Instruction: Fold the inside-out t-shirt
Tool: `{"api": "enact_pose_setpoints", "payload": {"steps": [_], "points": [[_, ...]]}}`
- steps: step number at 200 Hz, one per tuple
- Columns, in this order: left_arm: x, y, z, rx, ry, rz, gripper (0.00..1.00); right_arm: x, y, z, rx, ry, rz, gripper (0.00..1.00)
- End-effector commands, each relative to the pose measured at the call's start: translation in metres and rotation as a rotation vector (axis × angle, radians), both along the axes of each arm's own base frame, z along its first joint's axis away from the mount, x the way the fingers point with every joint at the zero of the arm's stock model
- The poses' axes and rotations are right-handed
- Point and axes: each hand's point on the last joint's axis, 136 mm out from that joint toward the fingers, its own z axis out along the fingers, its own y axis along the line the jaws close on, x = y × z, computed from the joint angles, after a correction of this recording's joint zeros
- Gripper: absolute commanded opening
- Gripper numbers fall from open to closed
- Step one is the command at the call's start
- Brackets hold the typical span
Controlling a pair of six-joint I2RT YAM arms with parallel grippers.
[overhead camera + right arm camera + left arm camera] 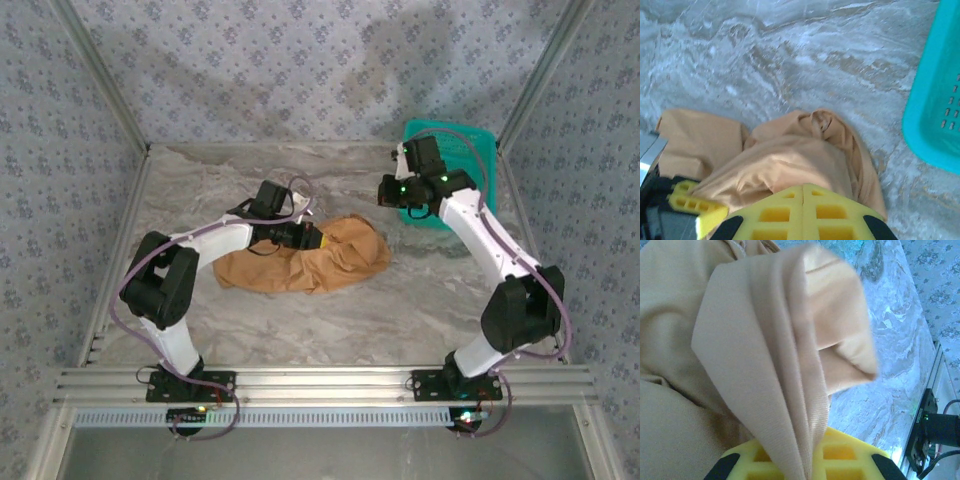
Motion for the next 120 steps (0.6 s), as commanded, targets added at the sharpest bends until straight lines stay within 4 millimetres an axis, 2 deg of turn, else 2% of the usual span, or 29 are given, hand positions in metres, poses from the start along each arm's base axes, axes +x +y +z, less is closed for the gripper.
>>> {"api": "enact_pose_setpoints", "payload": {"steps": [1,14,27,33,52,70,75,95,109,120], "points": [[-0.002,-0.012,0.032,-0.059,-0.04,-0.023,0.0,0.017,0.001,-0.053,0.009,0.108,0.006,0.0],[-0.004,-0.018,0.038,-0.078,-0.042,-0.025,0.0,0.023,-0.004,-0.08,-0.025,0.152,-0.031,0.0],[-0.007,-0.023,0.043,-0.086,-0.049,-0.032,0.0,0.013,0.001,-0.093,-0.04,0.184,-0.022,0.0],[-0.008,-0.026,0.044,-0.087,-0.052,-0.035,0.0,0.007,0.004,-0.094,-0.054,0.176,-0.018,0.0],[-0.008,-0.029,0.045,-0.09,-0.046,-0.041,0.0,-0.017,0.005,-0.089,-0.13,0.134,-0.016,0.16],[-0.007,-0.029,0.046,-0.085,-0.048,-0.042,0.0,-0.039,0.007,-0.071,-0.193,0.062,-0.009,0.22],[-0.008,-0.029,0.045,-0.082,-0.046,-0.043,0.0,-0.05,0.005,-0.078,-0.214,0.072,-0.004,0.24],[-0.008,-0.029,0.048,-0.08,-0.049,-0.045,0.0,-0.073,0.025,-0.075,-0.209,0.051,0.055,0.3],[-0.007,-0.029,0.05,-0.079,-0.053,-0.044,0.0,-0.079,0.033,-0.085,-0.259,0.061,0.077,0.38],[-0.007,-0.029,0.051,-0.078,-0.055,-0.044,0.0,-0.08,0.033,-0.096,-0.314,0.072,0.076,0.4]]}}
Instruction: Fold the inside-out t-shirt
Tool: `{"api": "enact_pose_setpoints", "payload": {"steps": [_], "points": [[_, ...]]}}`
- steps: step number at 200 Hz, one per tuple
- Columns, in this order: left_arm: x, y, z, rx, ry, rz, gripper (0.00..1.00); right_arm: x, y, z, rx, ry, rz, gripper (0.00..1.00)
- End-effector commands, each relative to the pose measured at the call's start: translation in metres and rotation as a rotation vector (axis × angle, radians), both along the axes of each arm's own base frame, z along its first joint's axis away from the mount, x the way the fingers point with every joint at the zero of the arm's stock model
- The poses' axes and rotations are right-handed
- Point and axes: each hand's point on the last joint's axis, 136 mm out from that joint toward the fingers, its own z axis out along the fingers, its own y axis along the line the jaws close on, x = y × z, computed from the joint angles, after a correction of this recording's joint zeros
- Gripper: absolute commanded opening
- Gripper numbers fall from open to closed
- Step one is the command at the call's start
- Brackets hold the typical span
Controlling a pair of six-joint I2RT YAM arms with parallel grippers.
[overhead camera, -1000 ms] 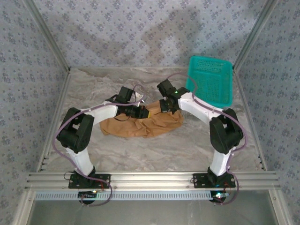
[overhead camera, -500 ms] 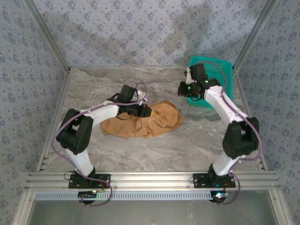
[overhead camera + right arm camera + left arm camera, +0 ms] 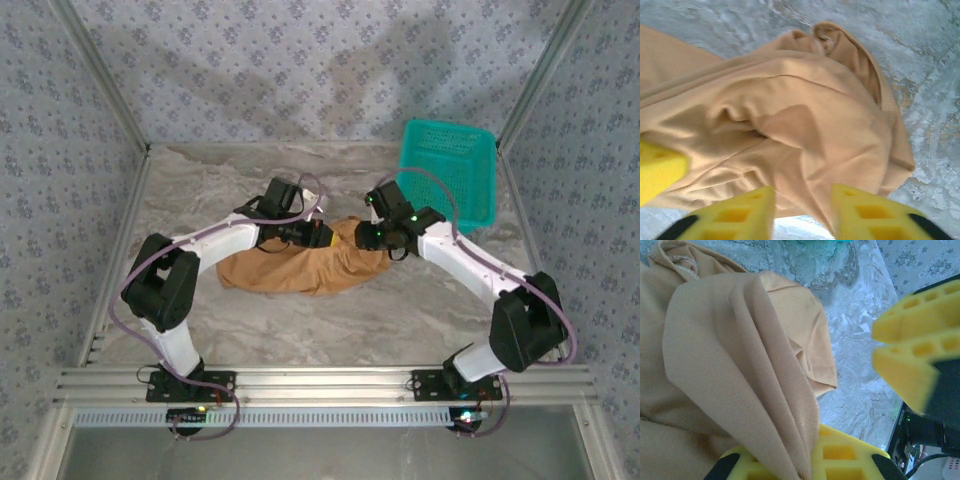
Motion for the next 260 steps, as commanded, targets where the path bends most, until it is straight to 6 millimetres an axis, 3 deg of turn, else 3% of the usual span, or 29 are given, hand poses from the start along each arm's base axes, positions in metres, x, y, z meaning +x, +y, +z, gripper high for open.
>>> {"api": "enact_pose_setpoints", "payload": {"steps": [1,69,77,85,107,135,148,153,168,178,196,213,231,240,248,260], "points": [[0.001,-0.003,0.029,-0.042,-0.044,-0.014,0.0,-0.003,-0.008,-0.028,-0.14,0.021,-0.03,0.4],[-0.001,0.0,0.032,-0.026,-0.053,-0.018,0.0,0.011,-0.015,-0.081,-0.321,0.088,-0.022,0.48],[-0.001,0.0,0.032,-0.026,-0.053,-0.018,0.0,0.014,-0.019,-0.086,-0.354,0.098,-0.033,0.45],[-0.001,0.001,0.031,-0.022,-0.053,-0.019,0.0,0.017,-0.023,-0.09,-0.376,0.103,-0.045,0.35],[-0.002,0.002,0.029,-0.01,-0.051,-0.023,0.0,0.025,-0.024,-0.065,-0.363,0.079,-0.073,0.0],[0.005,0.009,0.024,0.004,-0.049,-0.01,0.0,0.021,-0.008,-0.016,-0.177,0.025,-0.042,0.0],[0.009,0.012,0.022,0.002,-0.045,-0.002,0.0,0.017,0.012,0.008,0.061,0.027,0.018,0.0],[0.01,0.013,0.021,0.003,-0.043,0.001,0.0,0.021,0.019,0.026,0.173,-0.005,0.046,0.0],[0.017,0.018,0.019,0.003,-0.045,0.017,0.0,0.017,0.027,0.048,0.489,0.008,0.068,0.0],[0.019,0.019,0.017,0.003,-0.039,0.026,0.0,0.02,0.026,0.061,0.645,0.019,0.067,0.0],[0.021,0.017,0.017,-0.008,-0.039,0.026,0.0,0.022,0.024,0.066,0.779,0.056,0.066,0.0],[0.022,0.016,0.015,-0.016,-0.035,0.026,0.0,0.023,0.019,0.053,0.82,0.09,0.05,0.0],[0.022,0.016,0.012,-0.02,-0.029,0.031,0.0,0.028,0.005,0.022,0.787,0.129,-0.012,0.0],[0.022,0.016,0.011,-0.027,-0.03,0.035,0.0,0.027,-0.01,-0.008,0.663,0.18,-0.086,0.0],[0.022,0.014,0.01,-0.033,-0.025,0.037,0.0,0.027,-0.036,-0.037,0.461,0.2,-0.182,0.0],[0.022,0.011,0.011,-0.042,-0.024,0.036,0.0,0.031,-0.072,-0.062,0.213,0.203,-0.291,0.0]]}}
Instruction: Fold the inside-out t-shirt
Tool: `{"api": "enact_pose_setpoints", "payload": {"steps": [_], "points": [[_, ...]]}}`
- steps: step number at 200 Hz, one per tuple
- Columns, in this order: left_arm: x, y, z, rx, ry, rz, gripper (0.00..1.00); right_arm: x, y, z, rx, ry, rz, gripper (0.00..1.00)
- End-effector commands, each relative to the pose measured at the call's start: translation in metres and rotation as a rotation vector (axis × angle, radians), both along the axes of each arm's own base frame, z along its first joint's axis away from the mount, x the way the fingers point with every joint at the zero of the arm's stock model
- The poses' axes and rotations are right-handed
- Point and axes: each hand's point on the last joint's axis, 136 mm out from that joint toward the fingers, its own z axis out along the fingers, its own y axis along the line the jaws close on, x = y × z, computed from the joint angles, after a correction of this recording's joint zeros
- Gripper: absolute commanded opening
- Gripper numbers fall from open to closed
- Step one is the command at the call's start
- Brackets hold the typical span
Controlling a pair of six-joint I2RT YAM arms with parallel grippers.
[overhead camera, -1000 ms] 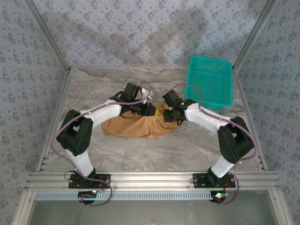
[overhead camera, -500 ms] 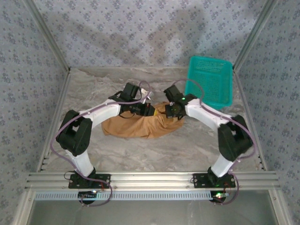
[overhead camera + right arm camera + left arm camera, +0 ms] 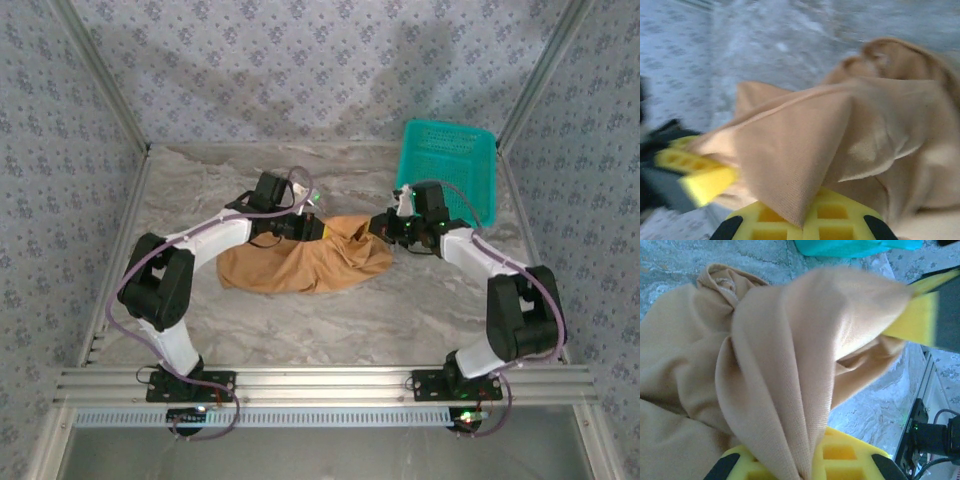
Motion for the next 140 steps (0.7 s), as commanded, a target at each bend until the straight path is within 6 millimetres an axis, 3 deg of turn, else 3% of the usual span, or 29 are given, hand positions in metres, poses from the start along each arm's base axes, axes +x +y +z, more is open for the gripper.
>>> {"api": "enact_pose_setpoints", "payload": {"steps": [1,11,23,62,83,110,124,140], "points": [[0.001,-0.011,0.006,-0.049,-0.008,-0.017,0.0,-0.001,-0.059,-0.048,-0.397,0.117,-0.115,0.0],[0.0,-0.015,0.007,-0.054,-0.009,-0.024,0.0,0.002,-0.082,-0.059,-0.523,0.143,-0.168,0.0],[-0.001,-0.02,0.008,-0.056,-0.013,-0.033,0.0,0.008,-0.094,-0.068,-0.61,0.16,-0.187,0.0],[-0.006,-0.039,0.003,-0.051,-0.001,-0.065,0.0,0.008,-0.086,-0.078,-0.683,0.184,-0.139,0.0],[-0.009,-0.046,0.0,-0.048,0.004,-0.08,0.0,-0.003,-0.082,-0.058,-0.742,0.156,-0.128,0.09],[-0.01,-0.049,-0.001,-0.047,0.006,-0.084,0.0,-0.02,-0.086,-0.017,-0.787,0.096,-0.177,0.24],[-0.009,-0.049,0.0,-0.045,0.005,-0.083,0.0,-0.026,-0.081,-0.004,-0.779,0.064,-0.173,0.24],[-0.009,-0.049,0.002,-0.046,0.003,-0.083,0.0,-0.033,-0.068,-0.005,-0.727,0.06,-0.149,0.18]]}}
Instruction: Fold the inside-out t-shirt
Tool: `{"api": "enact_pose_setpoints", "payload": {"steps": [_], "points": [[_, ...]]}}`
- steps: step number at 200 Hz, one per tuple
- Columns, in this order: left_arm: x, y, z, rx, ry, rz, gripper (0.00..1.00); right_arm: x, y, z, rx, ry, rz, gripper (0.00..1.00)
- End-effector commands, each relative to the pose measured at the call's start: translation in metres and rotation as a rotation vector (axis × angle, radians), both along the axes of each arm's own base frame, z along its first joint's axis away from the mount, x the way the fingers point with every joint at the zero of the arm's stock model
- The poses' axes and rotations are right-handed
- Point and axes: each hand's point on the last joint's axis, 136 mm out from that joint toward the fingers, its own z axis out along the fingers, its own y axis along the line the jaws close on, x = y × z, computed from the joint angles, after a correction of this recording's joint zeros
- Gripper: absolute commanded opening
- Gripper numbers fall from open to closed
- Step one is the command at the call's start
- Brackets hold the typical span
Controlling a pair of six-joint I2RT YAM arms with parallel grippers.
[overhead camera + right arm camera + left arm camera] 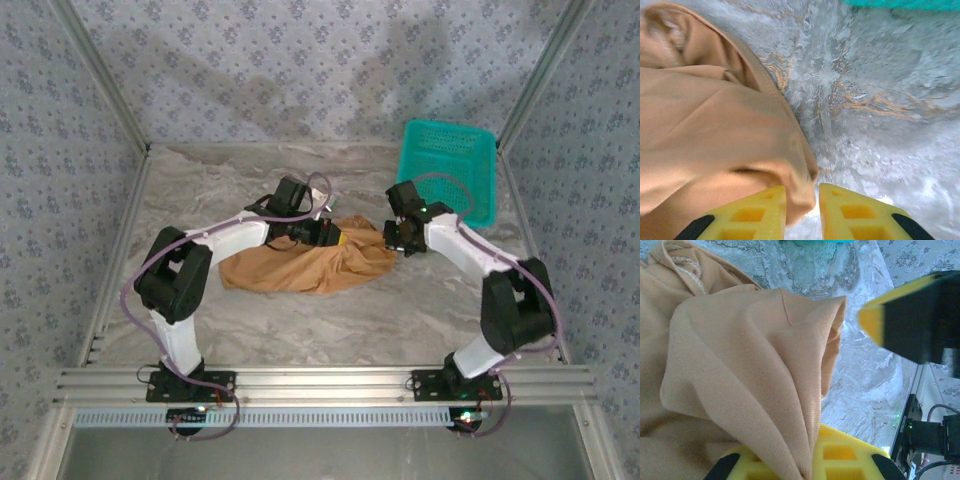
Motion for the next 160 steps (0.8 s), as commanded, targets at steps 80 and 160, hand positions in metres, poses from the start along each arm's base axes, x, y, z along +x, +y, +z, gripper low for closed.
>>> {"api": "enact_pose_setpoints", "payload": {"steps": [80,160], "points": [[-0.001,-0.006,0.016,-0.019,-0.023,-0.022,0.0,0.014,0.046,-0.031,0.12,0.061,0.026,0.25],[-0.001,-0.004,0.015,-0.013,-0.026,-0.026,0.0,0.026,0.049,-0.064,0.106,0.125,-0.007,0.19]]}}
